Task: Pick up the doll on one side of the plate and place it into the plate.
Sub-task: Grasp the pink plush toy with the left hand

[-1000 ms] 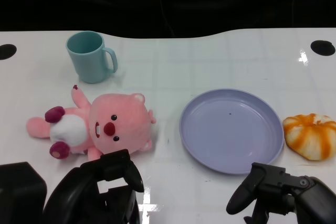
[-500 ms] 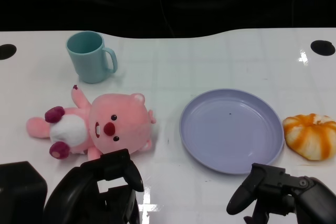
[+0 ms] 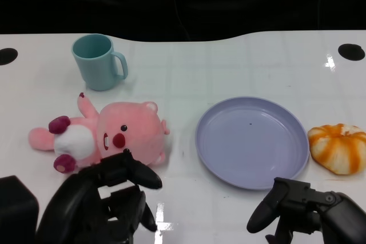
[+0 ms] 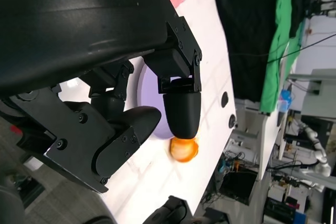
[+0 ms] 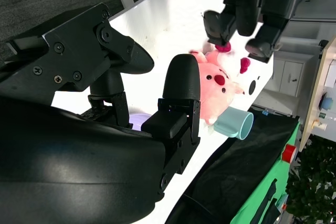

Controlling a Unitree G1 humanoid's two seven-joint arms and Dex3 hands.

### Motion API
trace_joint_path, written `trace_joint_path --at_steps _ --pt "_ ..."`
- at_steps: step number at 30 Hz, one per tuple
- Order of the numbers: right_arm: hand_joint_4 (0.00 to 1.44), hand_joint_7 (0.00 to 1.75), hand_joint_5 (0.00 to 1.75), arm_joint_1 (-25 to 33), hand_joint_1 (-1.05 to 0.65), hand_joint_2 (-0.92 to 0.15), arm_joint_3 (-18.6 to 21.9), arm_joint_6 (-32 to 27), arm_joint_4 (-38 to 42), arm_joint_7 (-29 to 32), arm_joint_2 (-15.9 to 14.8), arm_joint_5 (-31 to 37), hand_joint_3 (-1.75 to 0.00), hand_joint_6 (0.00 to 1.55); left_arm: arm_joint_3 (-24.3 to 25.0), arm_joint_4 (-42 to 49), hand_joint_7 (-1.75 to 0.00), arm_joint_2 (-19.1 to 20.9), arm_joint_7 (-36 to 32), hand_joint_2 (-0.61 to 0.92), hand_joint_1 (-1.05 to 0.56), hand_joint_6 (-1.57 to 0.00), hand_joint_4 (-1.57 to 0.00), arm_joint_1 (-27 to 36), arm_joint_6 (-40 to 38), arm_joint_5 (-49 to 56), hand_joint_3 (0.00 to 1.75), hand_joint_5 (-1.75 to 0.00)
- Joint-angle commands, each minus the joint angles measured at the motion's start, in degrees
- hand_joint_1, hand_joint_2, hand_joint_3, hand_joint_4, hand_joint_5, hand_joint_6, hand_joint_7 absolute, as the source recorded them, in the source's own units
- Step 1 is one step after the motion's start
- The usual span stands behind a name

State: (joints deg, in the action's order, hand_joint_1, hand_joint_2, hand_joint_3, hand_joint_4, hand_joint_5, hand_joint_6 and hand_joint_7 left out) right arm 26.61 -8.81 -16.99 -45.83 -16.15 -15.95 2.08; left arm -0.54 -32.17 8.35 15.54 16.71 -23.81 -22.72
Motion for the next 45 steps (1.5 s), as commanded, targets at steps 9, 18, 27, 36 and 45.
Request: trace_joint_path --at_steps 9,18,27,36,45 --pt "0.62 1.25 1.61 -0.36 -0.07 -0.55 -1.03 0.88 -0.02 0.57 0.05 0.51 -1.04 0.58 3.83 2.68 -0.26 2.09 1.83 0.9 -0.38 -0.61 -0.43 -0.99 10.66 3.62 0.2 -0.99" --pt "0.61 1.24 1.6 -0.37 -0.07 -0.55 -2.17 0.73 -0.7 1.33 0.03 1.5 -1.05 0.58 5.2 4.15 -0.07 6.02 2.7 0.92 -0.6 -0.41 -0.21 -2.31 18.4 9.84 0.11 -0.74" --pt "0.62 1.24 1.6 -0.51 -0.07 -0.54 -2.17 0.37 -0.85 1.35 0.04 1.29 -1.06 0.59 7.09 3.25 -0.01 11.5 0.54 0.92 -0.62 -0.33 -0.06 -6.4 22.68 23.49 0.08 -0.68" --pt "0.62 1.24 1.6 -0.35 -0.07 -0.54 -2.11 0.2 -1.08 1.49 0.06 1.34 -1.06 0.59 6.71 2.35 0.0 17.9 1.25 0.92 -0.61 -0.3 0.0 -11.72 18.59 37.02 0.03 -0.58" --pt "0.62 1.23 1.6 -0.19 -0.07 -0.54 -2.65 0.28 -1.29 1.78 0.17 1.89 -1.05 0.59 2.12 7.23 -0.02 24.29 3.38 0.91 -0.62 -0.31 -0.01 -17.64 18.5 49.41 0.02 -0.48"
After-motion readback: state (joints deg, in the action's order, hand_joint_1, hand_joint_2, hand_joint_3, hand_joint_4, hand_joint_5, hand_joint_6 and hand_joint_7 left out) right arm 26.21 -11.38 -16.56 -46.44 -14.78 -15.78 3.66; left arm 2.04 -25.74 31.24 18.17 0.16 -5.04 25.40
